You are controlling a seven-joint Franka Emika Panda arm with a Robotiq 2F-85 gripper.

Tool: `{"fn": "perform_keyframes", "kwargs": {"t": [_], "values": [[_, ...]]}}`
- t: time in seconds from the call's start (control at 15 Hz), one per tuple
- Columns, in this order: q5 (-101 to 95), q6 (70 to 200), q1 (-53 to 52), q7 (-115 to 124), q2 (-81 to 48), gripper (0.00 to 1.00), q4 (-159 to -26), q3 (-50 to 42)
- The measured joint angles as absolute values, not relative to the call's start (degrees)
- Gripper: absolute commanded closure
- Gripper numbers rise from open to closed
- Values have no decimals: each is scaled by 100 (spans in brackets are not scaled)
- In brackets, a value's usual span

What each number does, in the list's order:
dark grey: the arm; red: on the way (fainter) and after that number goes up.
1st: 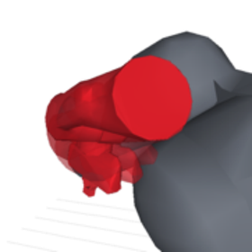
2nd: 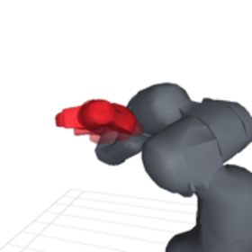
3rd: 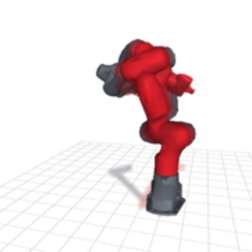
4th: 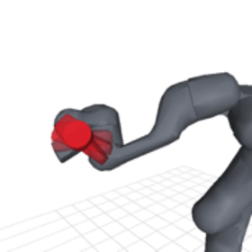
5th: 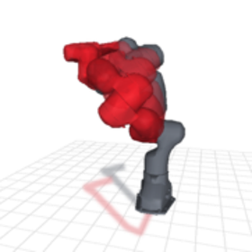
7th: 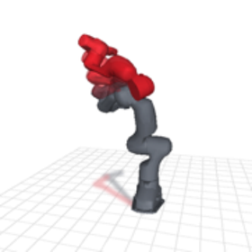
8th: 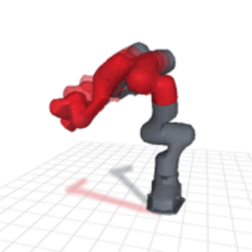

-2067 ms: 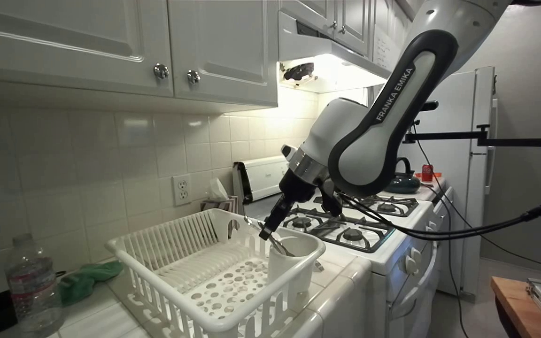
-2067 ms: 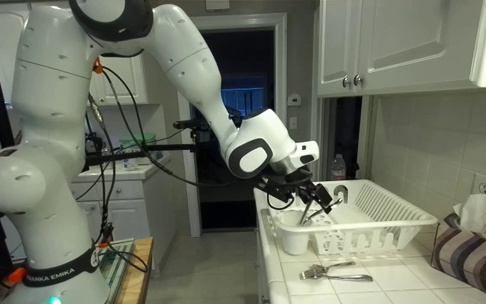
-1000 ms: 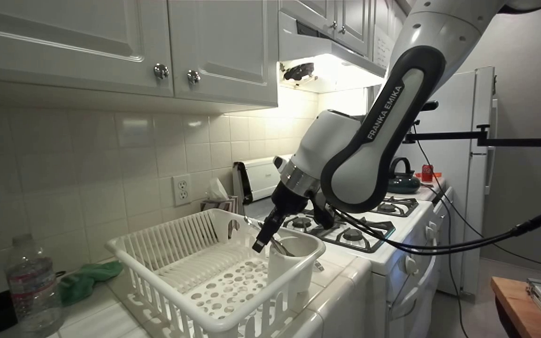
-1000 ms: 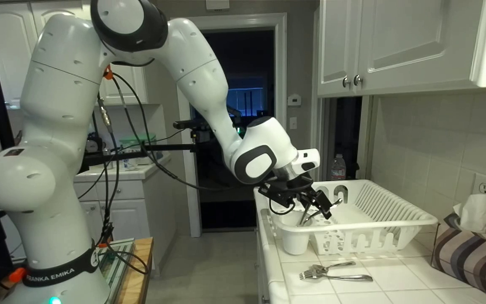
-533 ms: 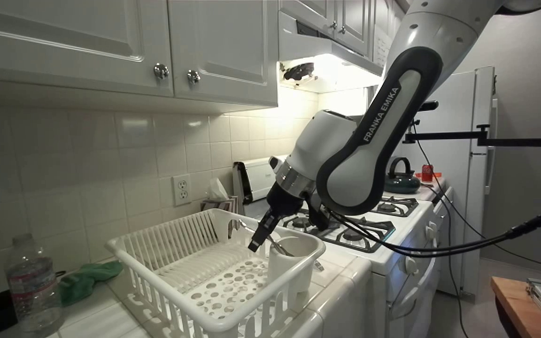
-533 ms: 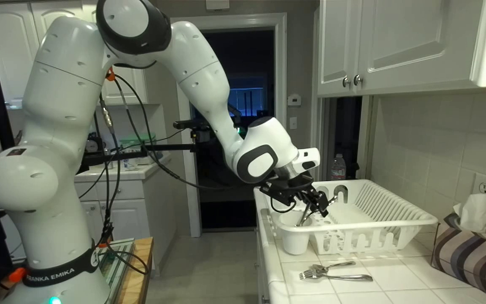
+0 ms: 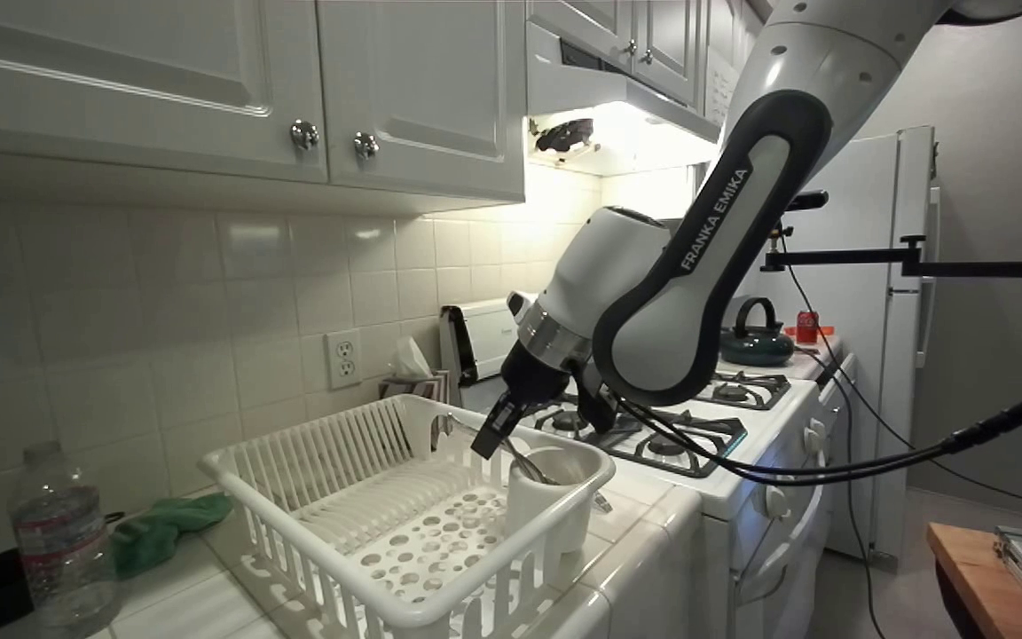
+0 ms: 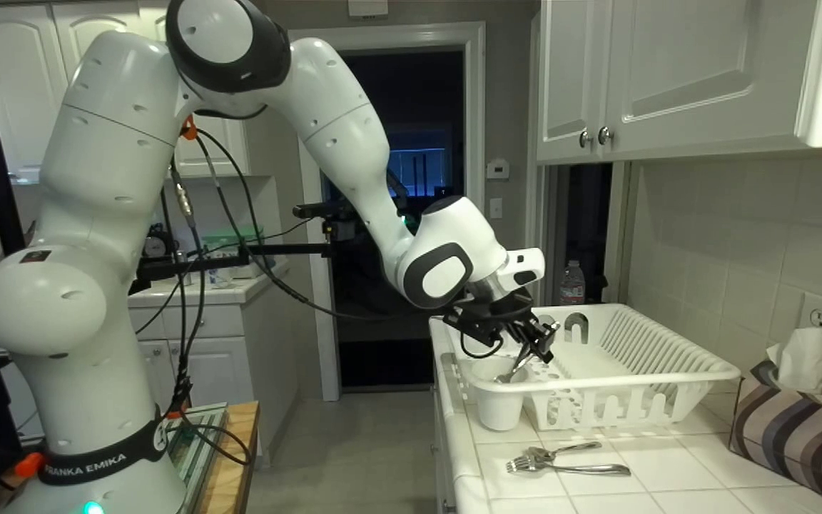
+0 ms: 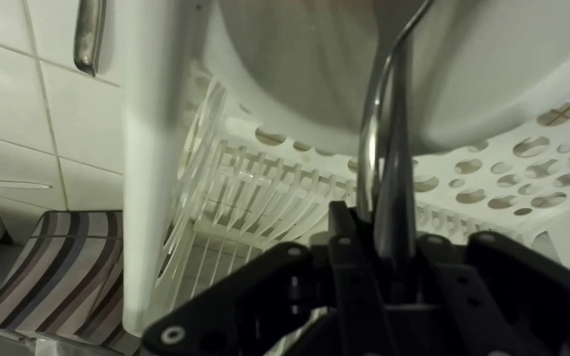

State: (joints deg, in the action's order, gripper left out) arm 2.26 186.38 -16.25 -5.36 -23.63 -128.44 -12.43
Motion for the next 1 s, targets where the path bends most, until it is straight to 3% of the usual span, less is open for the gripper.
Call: {"fn": "perform_keyframes", "kwargs": {"t": [0.27, 0.33, 0.4, 1.0], "values": [[229, 18638, -1919, -384, -2363, 99, -12832, -1531], [229, 18638, -1992, -357, -2363, 76, -12832, -1600], [229, 18638, -2059, -335, -2363, 68, -12832, -1663], [229, 18638, -2483, -261, -2363, 7, -12834, -2022]]}}
